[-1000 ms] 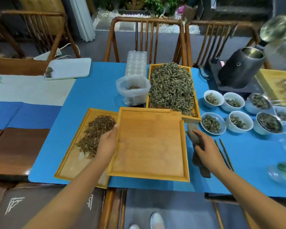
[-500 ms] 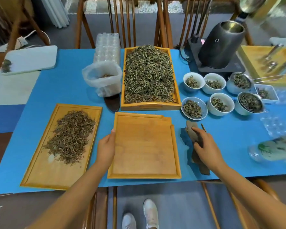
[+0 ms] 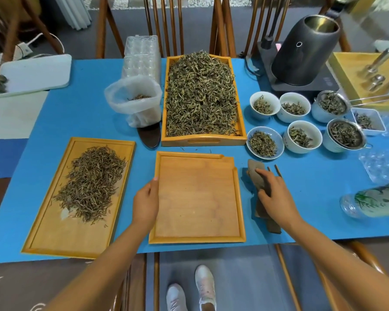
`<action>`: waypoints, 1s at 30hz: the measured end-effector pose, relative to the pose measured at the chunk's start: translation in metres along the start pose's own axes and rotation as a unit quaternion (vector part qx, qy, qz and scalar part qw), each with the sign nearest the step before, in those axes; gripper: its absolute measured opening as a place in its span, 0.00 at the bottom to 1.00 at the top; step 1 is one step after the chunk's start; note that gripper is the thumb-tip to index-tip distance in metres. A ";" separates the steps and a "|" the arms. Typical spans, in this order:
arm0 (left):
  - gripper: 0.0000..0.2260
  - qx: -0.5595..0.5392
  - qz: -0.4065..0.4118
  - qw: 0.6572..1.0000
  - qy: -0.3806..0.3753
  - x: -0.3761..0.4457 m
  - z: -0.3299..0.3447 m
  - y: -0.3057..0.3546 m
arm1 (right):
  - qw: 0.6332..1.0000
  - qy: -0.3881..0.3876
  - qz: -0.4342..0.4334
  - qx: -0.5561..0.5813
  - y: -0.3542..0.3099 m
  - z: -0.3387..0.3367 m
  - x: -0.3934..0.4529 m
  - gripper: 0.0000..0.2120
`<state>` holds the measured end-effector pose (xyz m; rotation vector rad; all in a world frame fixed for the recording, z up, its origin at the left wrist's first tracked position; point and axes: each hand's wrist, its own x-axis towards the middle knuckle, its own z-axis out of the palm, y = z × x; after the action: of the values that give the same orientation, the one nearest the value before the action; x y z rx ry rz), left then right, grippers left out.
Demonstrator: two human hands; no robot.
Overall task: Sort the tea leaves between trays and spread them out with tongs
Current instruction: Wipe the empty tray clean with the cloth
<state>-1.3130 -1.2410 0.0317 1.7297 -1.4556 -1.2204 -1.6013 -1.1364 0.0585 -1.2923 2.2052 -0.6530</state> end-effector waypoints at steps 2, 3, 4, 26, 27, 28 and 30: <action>0.21 0.021 0.021 1.000 -0.009 0.000 -0.002 -0.001 | 1.000 0.001 0.007 -0.009 -0.001 0.001 0.002 0.25; 0.21 0.031 0.032 0.999 -0.018 0.000 -0.003 -0.001 | 1.000 0.002 0.011 -0.013 -0.002 0.002 0.003 0.25; 0.22 0.045 0.042 0.998 -0.027 0.001 -0.004 -0.002 | 1.000 0.003 0.014 -0.017 -0.002 0.002 0.004 0.25; 0.11 0.142 0.039 0.988 0.039 0.015 -0.003 -0.011 | 0.998 -0.027 0.044 -0.047 -0.009 0.010 0.006 0.24; 0.12 0.142 0.037 0.988 0.040 0.016 -0.003 -0.011 | 0.997 -0.027 0.046 -0.050 -0.008 0.011 0.007 0.24; 0.12 0.143 0.036 0.988 0.040 0.016 -0.003 -0.010 | 0.997 -0.027 0.047 -0.052 -0.008 0.011 0.007 0.24; 0.12 0.140 0.034 0.989 0.037 0.016 -0.003 -0.010 | 0.997 -0.026 0.051 -0.053 -0.008 0.012 0.007 0.24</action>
<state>-1.3056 -1.2544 0.0203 1.8670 -1.6915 -0.9397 -1.5919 -1.1480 0.0532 -1.2229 2.2730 -0.4640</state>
